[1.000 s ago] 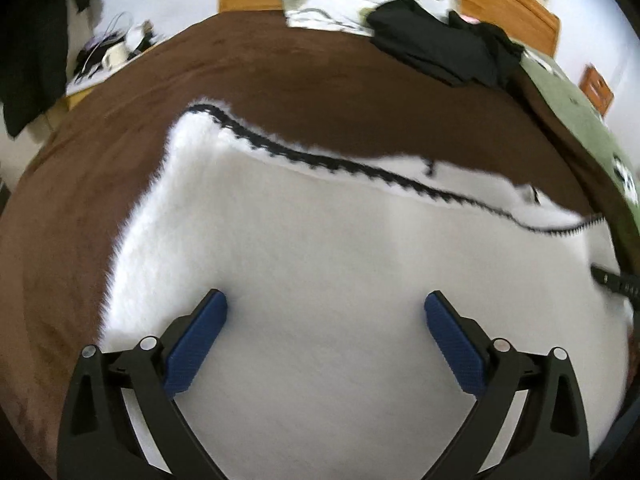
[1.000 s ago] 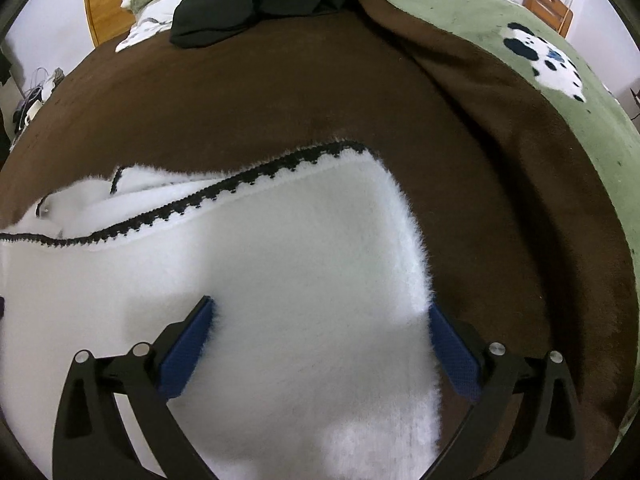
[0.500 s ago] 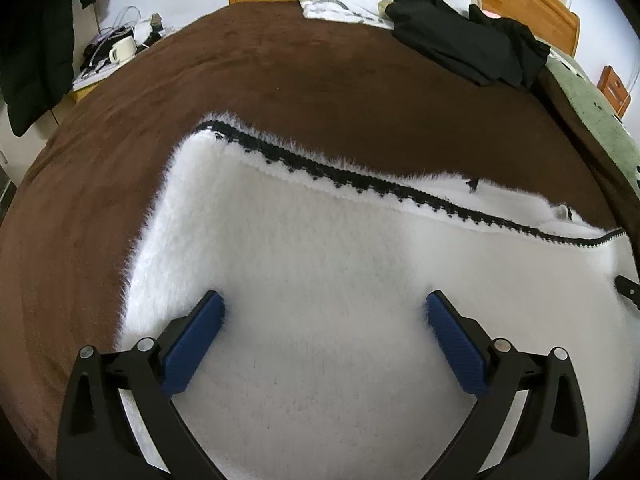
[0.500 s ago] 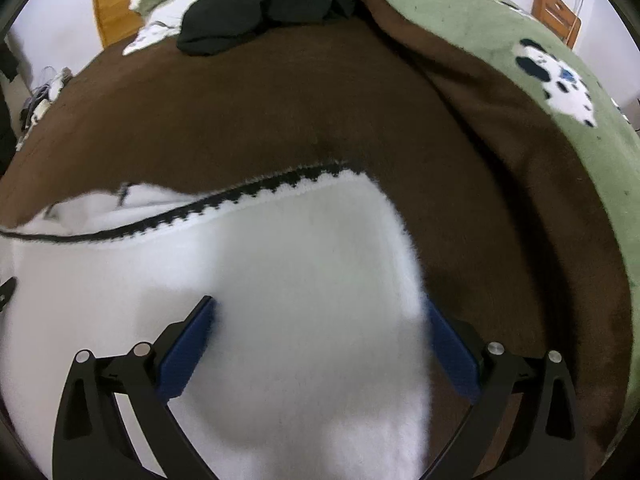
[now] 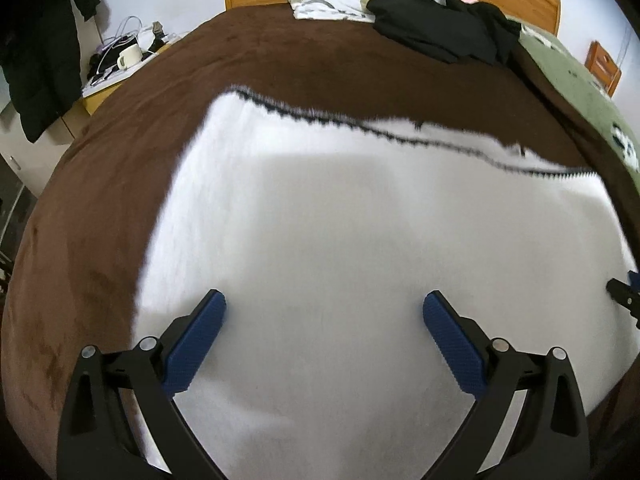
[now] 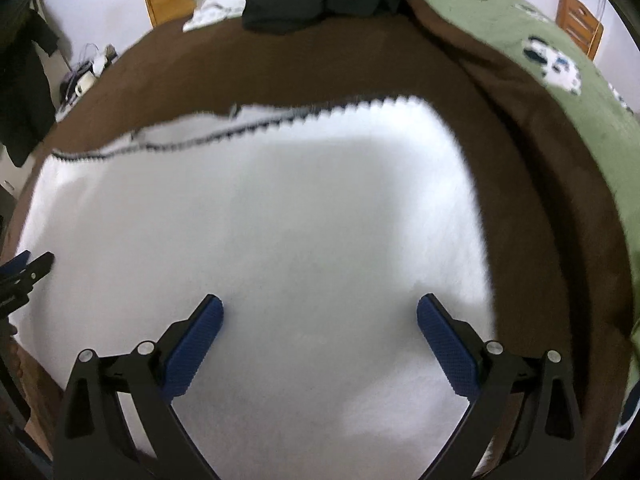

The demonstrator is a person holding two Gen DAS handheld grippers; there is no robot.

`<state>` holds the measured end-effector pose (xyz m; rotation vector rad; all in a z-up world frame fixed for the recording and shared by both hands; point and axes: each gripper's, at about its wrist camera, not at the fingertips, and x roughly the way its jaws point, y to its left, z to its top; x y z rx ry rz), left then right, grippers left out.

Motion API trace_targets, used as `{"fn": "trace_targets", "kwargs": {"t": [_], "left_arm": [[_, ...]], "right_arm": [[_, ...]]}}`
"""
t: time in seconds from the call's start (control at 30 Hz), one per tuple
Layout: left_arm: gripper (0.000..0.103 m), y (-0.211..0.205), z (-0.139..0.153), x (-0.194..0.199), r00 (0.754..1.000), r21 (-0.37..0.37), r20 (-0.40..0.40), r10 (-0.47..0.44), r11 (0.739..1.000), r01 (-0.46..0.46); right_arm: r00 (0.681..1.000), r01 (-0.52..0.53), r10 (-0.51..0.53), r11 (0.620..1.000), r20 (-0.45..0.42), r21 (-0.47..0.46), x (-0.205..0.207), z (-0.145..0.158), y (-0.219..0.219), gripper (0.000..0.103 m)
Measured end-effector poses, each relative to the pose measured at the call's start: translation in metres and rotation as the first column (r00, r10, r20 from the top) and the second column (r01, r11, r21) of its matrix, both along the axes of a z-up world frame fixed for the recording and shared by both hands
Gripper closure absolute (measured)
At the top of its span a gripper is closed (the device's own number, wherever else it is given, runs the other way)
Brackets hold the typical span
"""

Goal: Fold large clothes

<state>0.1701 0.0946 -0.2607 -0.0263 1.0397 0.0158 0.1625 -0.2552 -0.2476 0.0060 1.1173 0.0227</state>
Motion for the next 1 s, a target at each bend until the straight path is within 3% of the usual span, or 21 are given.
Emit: {"fn": "trace_targets", "kwargs": {"t": [0.57,0.7,0.8,1.0], "left_arm": [[0.006,0.007,-0.02,0.023,1.0,-0.042,0.007,0.002,0.999,-0.002],[0.015,0.009,-0.01,0.014,0.999,-0.076,0.044,0.02,0.997,-0.016],[0.016,0.006,0.002,0.006,0.999,-0.106,0.05,0.002,0.994,0.004],[0.016,-0.032,0.026,-0.008,0.99,-0.07,0.103,-0.097,0.992,0.105]], "right_arm": [[0.999,0.039,-0.039,0.999,-0.009,-0.012,0.034,-0.022,-0.009,0.005],[0.999,0.045,-0.045,0.999,-0.023,0.0,0.028,-0.015,-0.013,0.005],[0.999,0.048,-0.047,0.999,-0.011,0.008,0.024,-0.007,-0.012,0.006],[0.997,0.072,-0.072,0.996,0.004,0.05,0.009,0.009,-0.022,0.006]]}}
